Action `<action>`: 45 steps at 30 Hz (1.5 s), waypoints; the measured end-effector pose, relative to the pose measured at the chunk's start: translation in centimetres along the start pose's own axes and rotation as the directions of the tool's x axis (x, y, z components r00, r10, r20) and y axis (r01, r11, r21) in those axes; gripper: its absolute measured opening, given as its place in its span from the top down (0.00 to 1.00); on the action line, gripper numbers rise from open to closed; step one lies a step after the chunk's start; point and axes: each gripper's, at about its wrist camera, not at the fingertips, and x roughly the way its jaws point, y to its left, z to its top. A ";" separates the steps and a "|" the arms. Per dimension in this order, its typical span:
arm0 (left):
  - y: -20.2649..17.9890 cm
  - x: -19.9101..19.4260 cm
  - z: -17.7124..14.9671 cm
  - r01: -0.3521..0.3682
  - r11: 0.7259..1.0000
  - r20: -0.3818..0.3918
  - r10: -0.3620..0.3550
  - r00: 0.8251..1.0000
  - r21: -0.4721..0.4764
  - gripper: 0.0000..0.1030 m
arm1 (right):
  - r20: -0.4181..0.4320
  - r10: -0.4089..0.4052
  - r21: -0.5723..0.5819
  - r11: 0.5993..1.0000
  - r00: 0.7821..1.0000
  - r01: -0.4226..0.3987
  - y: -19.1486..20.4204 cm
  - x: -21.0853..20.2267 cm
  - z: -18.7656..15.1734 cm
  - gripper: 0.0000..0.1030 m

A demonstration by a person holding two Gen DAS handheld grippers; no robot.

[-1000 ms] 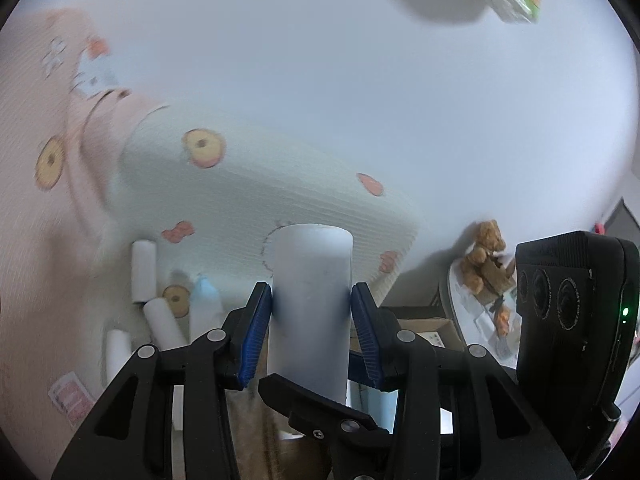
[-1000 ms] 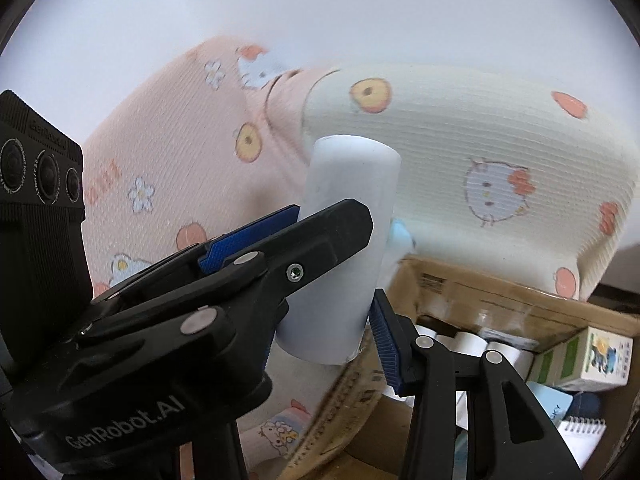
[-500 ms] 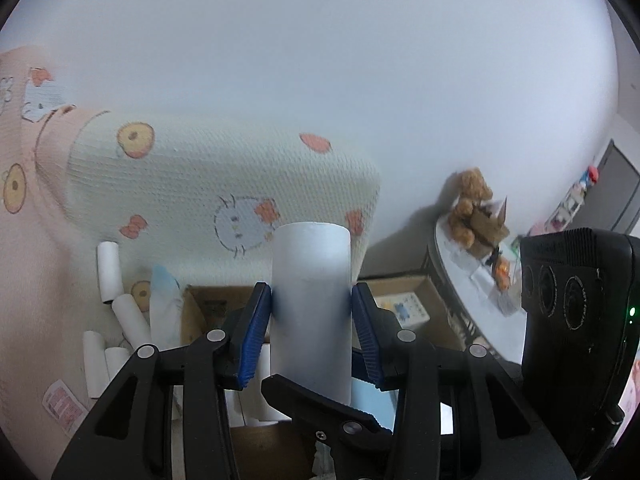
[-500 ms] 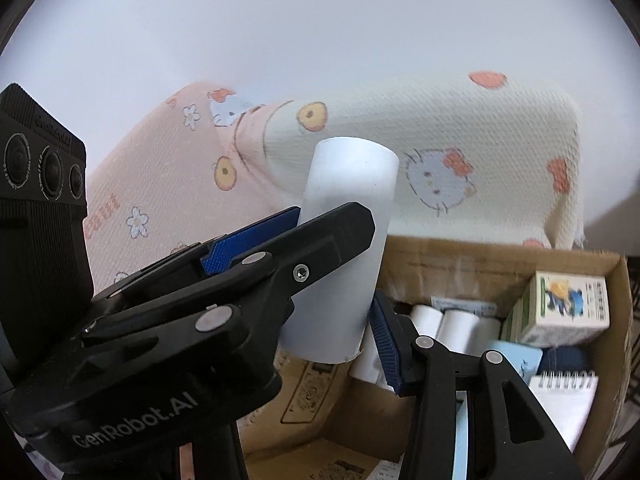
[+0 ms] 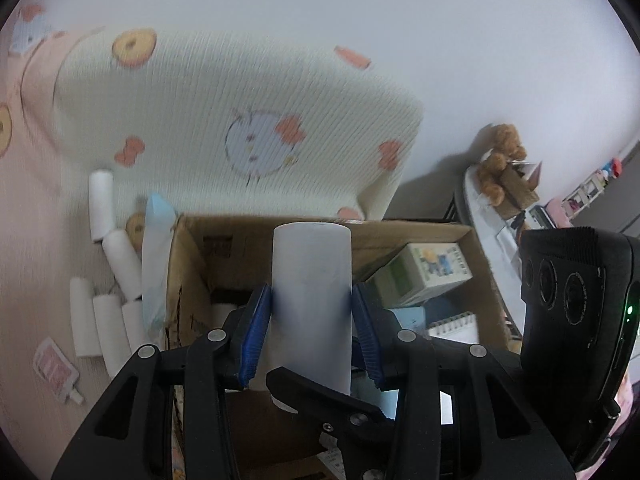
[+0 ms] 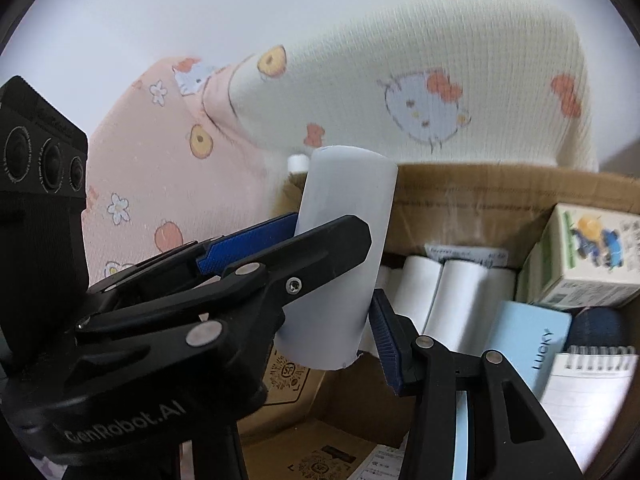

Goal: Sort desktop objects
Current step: 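Lower the tube beside the row of tubes and open the left gripper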

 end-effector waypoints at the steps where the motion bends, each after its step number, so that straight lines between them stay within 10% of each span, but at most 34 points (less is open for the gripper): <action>1: 0.1 0.4 0.0 0.000 1.000 -0.011 0.000 1.000 -0.006 0.56 | -0.011 0.010 0.011 1.000 1.000 -0.010 -0.3 0.4 0.0 0.57; 32: -0.7 7.3 -0.9 -0.151 0.983 -0.306 0.176 0.935 0.106 0.57 | -0.145 -0.002 0.103 0.995 0.989 0.017 -4.6 5.1 -1.2 0.59; 38: 0.1 6.1 -0.4 -0.076 0.996 -0.336 0.085 0.938 0.040 0.57 | -0.164 -0.042 0.087 0.995 0.986 0.057 -4.3 5.5 -1.5 0.61; 45: 0.9 4.8 -0.5 -0.096 0.991 -0.301 0.121 0.946 0.098 0.89 | -0.176 -0.023 0.085 0.996 0.984 0.039 -3.3 6.4 -1.7 0.69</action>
